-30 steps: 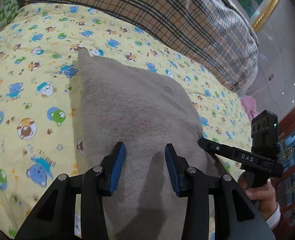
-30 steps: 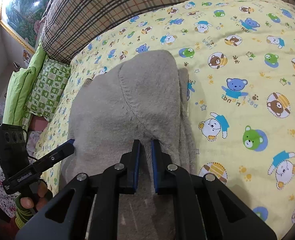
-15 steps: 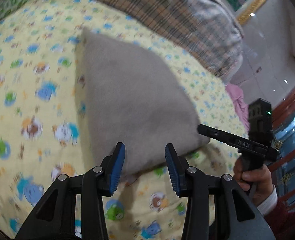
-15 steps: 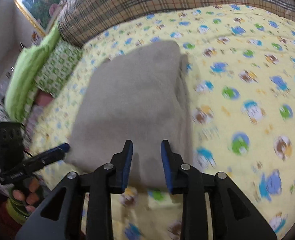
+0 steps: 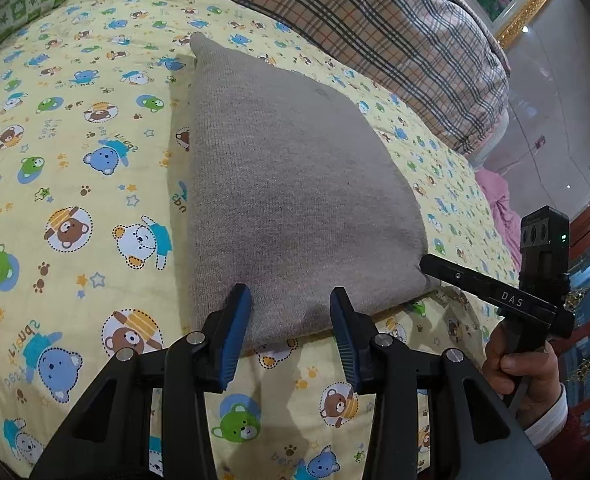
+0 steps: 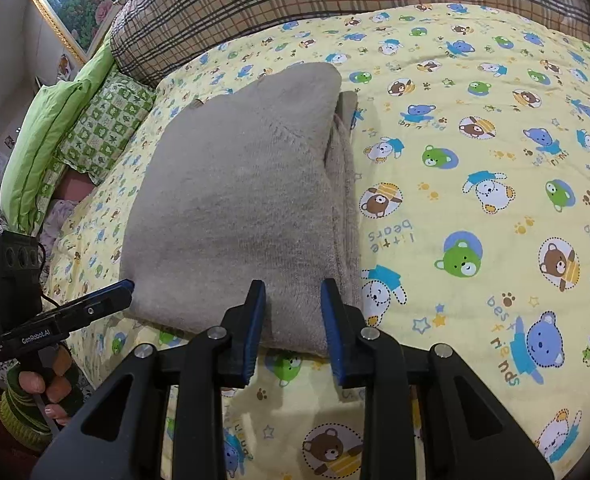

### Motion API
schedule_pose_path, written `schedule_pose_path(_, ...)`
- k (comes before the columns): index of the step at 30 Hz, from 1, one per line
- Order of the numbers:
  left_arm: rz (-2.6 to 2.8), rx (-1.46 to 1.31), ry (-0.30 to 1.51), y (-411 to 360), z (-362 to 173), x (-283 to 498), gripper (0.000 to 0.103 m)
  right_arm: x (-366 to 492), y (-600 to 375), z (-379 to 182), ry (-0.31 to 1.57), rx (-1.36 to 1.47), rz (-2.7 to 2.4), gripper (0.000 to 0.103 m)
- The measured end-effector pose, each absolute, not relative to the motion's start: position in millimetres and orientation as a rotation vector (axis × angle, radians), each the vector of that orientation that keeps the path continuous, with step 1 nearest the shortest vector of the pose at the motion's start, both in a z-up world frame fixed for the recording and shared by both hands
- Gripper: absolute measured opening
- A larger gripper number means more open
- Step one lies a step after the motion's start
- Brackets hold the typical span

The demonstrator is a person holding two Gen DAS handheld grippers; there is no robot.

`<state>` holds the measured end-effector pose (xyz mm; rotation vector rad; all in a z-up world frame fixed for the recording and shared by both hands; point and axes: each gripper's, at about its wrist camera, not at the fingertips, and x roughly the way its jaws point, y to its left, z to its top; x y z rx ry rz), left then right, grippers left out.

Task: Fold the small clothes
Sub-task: 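Open both grippers and pull them back from the sweater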

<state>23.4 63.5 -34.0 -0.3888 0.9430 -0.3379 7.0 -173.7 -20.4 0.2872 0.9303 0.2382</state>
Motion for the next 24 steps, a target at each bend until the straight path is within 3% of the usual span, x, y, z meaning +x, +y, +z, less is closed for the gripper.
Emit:
schedule_pose_path(11, -0.285, -0.346, 0.946, 60, -22, 10, 0.044, -7, -173, -15, 0.92, 0.283, 0.235, 0.03)
schedule_pose_path(13, -0.263, -0.325, 0.932, 59, -15, 2, 0.049, -13, -174, -13, 0.922, 0.279, 0.225, 0.031)
schedule_pose_path(15, -0.215, -0.278, 0.921, 58, -10, -5, 0.065, -20, -174, -10, 0.916, 0.272, 0.203, 0.038)
schedule_pose_path(17, -0.155, -0.228, 0.903, 59, -5, -12, 0.066, -30, -174, -7, 0.913, 0.266, 0.189, 0.045)
schedule_pose_path(24, -0.078, -0.164, 0.879, 67, -1, -29, 0.07, -54, -169, -3, 0.897, 0.26, 0.177, 0.047)
